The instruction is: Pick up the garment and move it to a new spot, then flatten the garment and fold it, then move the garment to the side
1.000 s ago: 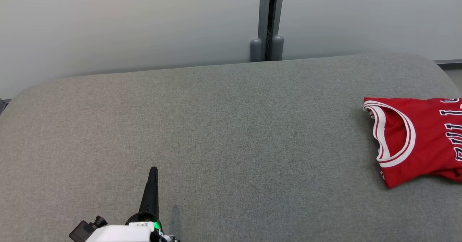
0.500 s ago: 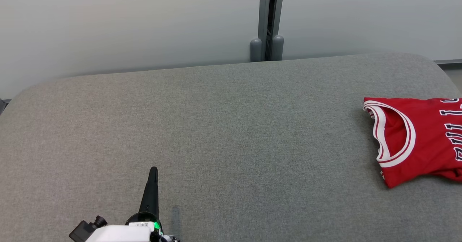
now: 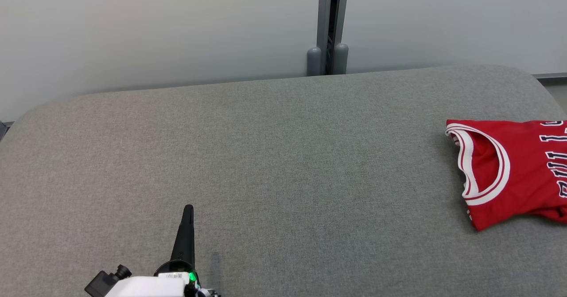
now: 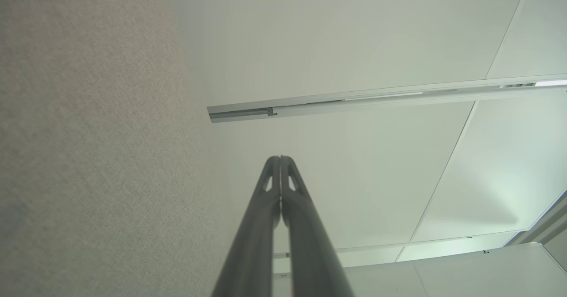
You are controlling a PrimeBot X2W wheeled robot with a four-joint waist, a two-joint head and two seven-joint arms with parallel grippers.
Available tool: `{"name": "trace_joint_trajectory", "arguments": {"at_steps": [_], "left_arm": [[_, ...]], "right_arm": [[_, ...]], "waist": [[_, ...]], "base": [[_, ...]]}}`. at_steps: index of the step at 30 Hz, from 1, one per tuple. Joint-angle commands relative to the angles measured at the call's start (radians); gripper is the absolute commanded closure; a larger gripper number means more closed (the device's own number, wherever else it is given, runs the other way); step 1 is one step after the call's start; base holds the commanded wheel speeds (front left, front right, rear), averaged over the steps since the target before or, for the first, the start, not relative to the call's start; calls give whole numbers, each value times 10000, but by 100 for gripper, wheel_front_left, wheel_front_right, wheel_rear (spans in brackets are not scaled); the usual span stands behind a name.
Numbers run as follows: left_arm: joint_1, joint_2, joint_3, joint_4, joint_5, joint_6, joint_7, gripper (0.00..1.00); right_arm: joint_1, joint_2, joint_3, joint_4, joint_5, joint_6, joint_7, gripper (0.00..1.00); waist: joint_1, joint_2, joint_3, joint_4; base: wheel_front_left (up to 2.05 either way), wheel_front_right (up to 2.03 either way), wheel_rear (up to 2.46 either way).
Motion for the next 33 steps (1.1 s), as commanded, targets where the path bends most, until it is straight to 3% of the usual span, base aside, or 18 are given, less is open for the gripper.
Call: {"name": "trace_joint_trajectory", "arguments": {"at_steps": [1, 33], "left_arm": [[-159, 27, 15, 13, -9, -46, -16, 100], [-160, 25, 15, 12, -9, -44, -17, 100]], "right_arm": [[-47, -37, -21, -7, 61, 0, 17, 100], [-45, -38, -20, -7, 64, 0, 15, 100]], "waist": [[0, -1, 0, 0], [0, -1, 0, 0]], "base": [[0, 0, 0], [0, 0, 0]]}}
